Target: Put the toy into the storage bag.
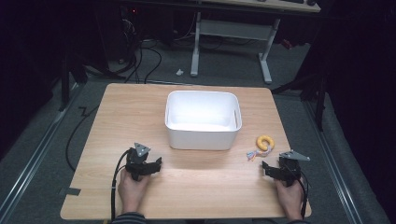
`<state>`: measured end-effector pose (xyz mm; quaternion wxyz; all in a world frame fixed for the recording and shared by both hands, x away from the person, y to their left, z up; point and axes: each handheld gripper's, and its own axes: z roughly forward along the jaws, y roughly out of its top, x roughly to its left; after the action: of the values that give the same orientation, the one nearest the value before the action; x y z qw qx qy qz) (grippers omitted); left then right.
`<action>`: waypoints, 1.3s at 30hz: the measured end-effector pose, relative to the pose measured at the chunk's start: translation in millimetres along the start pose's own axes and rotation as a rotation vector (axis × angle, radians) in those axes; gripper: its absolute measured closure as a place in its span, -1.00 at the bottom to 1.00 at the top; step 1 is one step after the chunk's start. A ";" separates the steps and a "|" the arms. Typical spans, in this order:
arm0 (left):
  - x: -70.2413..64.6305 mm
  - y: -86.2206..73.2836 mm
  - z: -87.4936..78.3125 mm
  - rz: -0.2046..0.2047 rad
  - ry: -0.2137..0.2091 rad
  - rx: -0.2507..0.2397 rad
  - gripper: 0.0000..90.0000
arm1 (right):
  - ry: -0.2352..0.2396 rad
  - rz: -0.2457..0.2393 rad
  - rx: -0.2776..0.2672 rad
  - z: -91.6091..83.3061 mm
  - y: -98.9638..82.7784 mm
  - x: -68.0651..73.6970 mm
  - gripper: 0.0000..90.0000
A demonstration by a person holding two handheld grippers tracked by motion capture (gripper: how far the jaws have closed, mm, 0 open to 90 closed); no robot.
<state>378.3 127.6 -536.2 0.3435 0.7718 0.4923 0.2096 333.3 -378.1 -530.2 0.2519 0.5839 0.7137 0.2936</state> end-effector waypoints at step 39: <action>0.2 -0.1 -0.3 0.002 -0.001 0.002 -0.52 | 0.048 -0.044 0.016 -10.6 -4.1 -1.2 -0.15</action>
<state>378.1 127.8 -536.1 0.3429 0.7726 0.4917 0.2093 323.4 -381.2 -525.7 0.2362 0.5629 0.7346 0.2963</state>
